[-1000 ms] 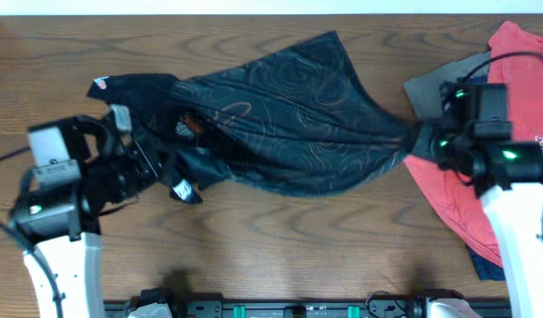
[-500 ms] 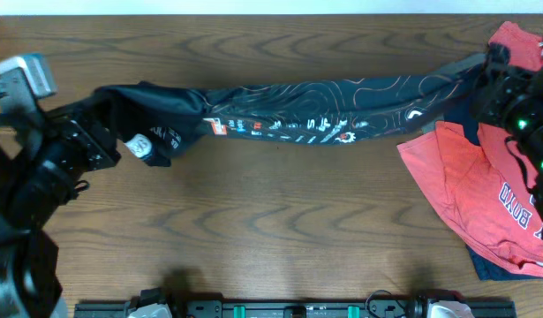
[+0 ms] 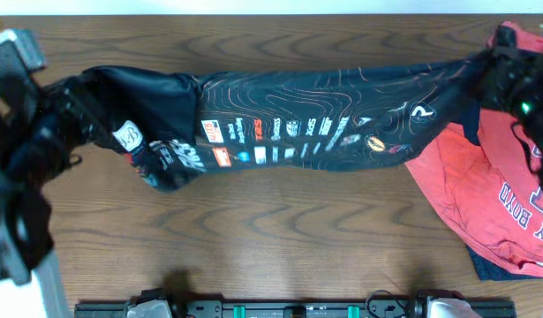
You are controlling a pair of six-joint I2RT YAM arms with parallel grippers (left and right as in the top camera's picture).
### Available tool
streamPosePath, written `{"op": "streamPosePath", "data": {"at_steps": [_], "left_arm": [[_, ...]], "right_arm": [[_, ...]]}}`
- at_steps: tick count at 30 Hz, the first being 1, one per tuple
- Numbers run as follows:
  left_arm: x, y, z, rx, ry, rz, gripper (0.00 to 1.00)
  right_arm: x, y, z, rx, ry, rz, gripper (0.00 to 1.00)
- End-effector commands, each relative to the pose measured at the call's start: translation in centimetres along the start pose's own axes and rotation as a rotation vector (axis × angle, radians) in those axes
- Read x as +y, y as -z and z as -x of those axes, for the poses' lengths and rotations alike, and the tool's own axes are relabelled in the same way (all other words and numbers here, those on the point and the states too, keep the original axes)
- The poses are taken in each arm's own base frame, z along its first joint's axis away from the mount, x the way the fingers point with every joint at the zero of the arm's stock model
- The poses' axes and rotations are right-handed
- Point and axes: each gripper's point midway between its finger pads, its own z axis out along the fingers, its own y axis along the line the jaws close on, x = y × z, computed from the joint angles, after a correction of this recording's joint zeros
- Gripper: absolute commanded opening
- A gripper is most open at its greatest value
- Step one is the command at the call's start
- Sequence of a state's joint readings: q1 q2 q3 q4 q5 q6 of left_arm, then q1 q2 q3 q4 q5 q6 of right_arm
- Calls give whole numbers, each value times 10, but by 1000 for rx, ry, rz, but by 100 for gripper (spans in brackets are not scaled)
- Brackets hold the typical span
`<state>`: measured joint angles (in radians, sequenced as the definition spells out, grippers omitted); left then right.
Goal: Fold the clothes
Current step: 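Lift the black shirt with both grippers and swing it forward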
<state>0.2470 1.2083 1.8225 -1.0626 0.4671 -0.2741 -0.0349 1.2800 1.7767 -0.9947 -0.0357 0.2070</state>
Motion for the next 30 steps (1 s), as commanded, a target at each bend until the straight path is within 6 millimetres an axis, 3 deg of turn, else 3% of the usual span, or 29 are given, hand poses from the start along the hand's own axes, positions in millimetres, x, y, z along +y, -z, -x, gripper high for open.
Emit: {"op": "streamPosePath", "data": {"at_steps": [1, 5, 8, 11, 14, 17, 20, 23, 25, 27, 30], "left_arm": [[24, -39, -5, 100, 21, 51, 6], [47, -89, -8, 188, 41, 75, 6], [60, -131, 7, 164, 21, 58, 6], [57, -176, 45, 38, -25, -34, 6], [41, -197, 94, -143, 2, -160, 6], [13, -186, 145, -327, 78, -341, 6], [-23, -133, 201, -565, 90, -553, 6], [-41, -81, 235, -701, 51, -646, 6], [-46, -60, 245, -717, 20, -649, 6], [-52, -53, 243, -671, -26, -648, 6], [-57, -64, 219, -526, -97, -658, 6]], "right_arm": [[-1, -43, -17, 108, 36, -2, 1], [0, -100, -38, 210, 36, -9, 1], [0, -144, -39, 207, -11, -11, 1], [4, -181, -17, 97, -68, 13, 1], [13, -187, 24, -70, -119, 61, 1], [21, -164, 78, -237, -171, 103, 1], [18, -124, 133, -386, -192, 103, 1], [12, -76, 178, -507, -198, 91, 1], [7, -54, 192, -544, -200, 81, 1], [2, -43, 194, -537, -188, 62, 1], [-4, -53, 170, -427, -161, 20, 1]]}}
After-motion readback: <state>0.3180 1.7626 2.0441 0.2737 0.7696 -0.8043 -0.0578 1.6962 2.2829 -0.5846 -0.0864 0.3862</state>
